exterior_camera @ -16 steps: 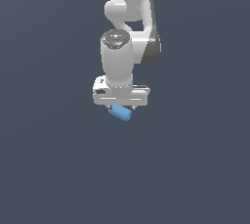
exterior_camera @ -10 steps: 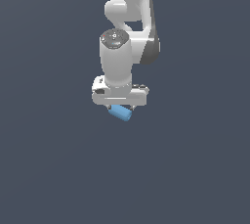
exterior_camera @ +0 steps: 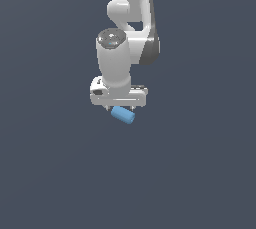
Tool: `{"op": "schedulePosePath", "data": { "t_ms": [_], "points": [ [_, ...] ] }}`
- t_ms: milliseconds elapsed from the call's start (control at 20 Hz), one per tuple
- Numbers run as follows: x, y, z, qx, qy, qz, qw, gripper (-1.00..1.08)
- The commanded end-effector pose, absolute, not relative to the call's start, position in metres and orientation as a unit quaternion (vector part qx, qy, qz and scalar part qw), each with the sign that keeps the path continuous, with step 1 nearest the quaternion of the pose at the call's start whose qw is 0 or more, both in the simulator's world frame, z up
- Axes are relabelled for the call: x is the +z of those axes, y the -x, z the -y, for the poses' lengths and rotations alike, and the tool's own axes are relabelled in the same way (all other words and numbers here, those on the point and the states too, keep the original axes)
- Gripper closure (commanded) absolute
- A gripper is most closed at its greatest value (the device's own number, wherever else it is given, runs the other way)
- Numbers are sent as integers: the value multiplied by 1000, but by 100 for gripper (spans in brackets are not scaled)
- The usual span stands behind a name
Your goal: Pick up the object and move it to a goal position.
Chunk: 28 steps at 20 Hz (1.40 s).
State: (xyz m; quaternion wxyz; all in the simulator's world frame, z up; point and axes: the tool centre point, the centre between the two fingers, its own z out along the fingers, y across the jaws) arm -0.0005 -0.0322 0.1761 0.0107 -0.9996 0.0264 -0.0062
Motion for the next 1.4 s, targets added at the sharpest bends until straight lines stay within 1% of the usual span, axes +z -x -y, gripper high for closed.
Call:
{"op": "schedulePosePath", "data": {
  "t_ms": [0, 600, 1350],
  "points": [
    [176, 1, 32, -6, 1000, -24, 11, -92],
    [162, 8, 33, -5, 999, 50, 7, -92],
    [129, 30, 33, -2, 968, 251, 0, -92]
  ]
}}
